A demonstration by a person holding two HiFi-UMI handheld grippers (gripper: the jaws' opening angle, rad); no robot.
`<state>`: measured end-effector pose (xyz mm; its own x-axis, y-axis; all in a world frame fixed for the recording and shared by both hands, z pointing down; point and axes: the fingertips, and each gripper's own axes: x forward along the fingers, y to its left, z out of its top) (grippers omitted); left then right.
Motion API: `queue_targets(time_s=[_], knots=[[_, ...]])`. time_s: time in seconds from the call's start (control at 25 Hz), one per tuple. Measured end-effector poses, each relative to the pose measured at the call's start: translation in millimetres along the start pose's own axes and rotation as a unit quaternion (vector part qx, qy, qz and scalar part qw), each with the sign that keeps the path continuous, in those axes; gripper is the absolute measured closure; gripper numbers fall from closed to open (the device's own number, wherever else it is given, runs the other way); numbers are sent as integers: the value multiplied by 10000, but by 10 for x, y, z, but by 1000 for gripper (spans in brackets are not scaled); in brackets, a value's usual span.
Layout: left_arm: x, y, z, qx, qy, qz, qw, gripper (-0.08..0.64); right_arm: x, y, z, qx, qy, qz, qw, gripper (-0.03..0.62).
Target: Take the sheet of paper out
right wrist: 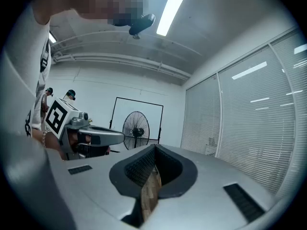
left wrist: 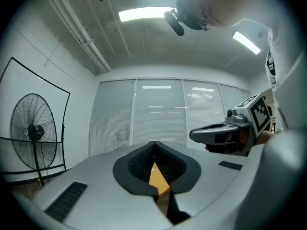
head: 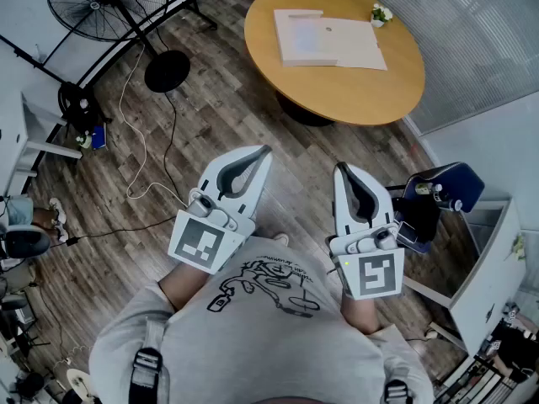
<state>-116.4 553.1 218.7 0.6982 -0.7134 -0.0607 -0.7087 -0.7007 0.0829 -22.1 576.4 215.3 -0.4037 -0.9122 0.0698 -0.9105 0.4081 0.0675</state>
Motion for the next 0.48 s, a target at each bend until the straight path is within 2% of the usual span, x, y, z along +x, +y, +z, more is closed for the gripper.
queue_targets(time_s=[0.48], knots=[[-2,305,32,-27,-4,-32,10000,540,288,109,47,17,-56,-73,10000,582]])
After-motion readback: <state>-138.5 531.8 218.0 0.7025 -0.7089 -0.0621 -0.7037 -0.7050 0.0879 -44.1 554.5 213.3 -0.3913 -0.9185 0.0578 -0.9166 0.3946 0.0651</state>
